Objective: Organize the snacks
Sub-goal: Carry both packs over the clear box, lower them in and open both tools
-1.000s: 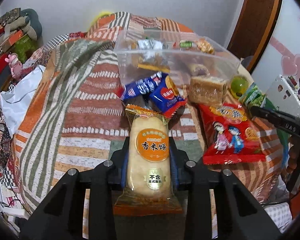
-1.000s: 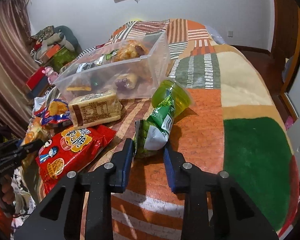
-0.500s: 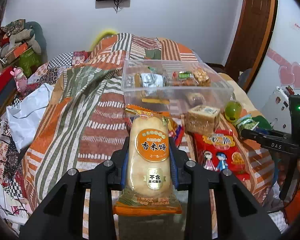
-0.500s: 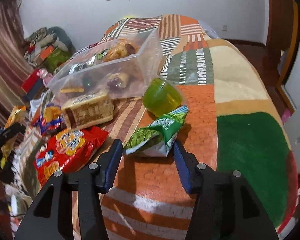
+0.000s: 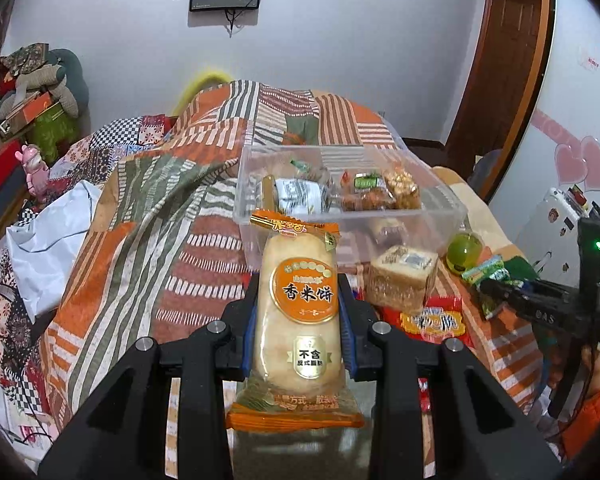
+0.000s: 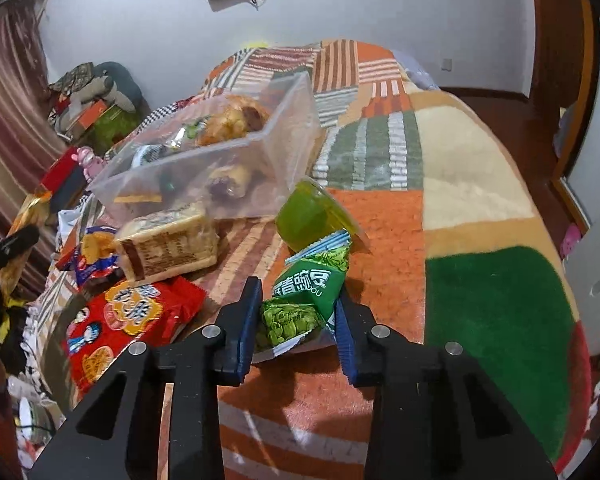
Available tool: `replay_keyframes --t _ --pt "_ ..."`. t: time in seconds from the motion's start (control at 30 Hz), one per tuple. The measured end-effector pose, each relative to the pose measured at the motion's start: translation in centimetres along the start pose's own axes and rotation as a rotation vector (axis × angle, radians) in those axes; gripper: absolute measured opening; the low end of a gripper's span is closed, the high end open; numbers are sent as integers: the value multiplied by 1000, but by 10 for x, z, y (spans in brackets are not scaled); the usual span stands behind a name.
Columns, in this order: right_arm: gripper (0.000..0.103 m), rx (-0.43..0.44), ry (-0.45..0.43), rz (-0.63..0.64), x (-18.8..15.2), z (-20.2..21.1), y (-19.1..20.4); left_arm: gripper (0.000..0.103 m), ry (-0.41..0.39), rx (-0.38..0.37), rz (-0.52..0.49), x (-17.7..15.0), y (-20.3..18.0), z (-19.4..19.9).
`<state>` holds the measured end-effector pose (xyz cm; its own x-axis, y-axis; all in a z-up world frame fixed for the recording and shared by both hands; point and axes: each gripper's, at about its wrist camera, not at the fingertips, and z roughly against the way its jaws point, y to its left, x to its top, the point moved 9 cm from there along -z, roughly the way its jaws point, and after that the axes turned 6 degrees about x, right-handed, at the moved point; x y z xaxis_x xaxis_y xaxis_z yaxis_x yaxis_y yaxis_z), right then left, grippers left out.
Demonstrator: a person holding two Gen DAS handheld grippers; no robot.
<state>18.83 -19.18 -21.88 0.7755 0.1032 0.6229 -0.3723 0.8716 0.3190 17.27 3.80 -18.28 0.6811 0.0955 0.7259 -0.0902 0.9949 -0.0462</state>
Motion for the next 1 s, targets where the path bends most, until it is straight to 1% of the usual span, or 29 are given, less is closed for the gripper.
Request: replay_keyframes --t 0.1,0.27,0.6,0.7,0.8,1.0 --pt "31 5 -29 26 8 11 8 33 -12 -1 2 10 0 -2" --pt "31 18 -90 64 32 23 21 33 -39 13 -5 31 2 -7" --pt "31 12 -178 130 87 16 40 33 -67 16 -12 71 -1 -30" --pt "31 15 -183 137 97 10 41 33 -65 11 -3 80 0 -39" --pt "31 35 -177 143 106 1 46 33 -44 -4 17 86 3 -55" --pt "31 68 -146 198 118 -24 68 33 -1 -7 31 90 6 -84"
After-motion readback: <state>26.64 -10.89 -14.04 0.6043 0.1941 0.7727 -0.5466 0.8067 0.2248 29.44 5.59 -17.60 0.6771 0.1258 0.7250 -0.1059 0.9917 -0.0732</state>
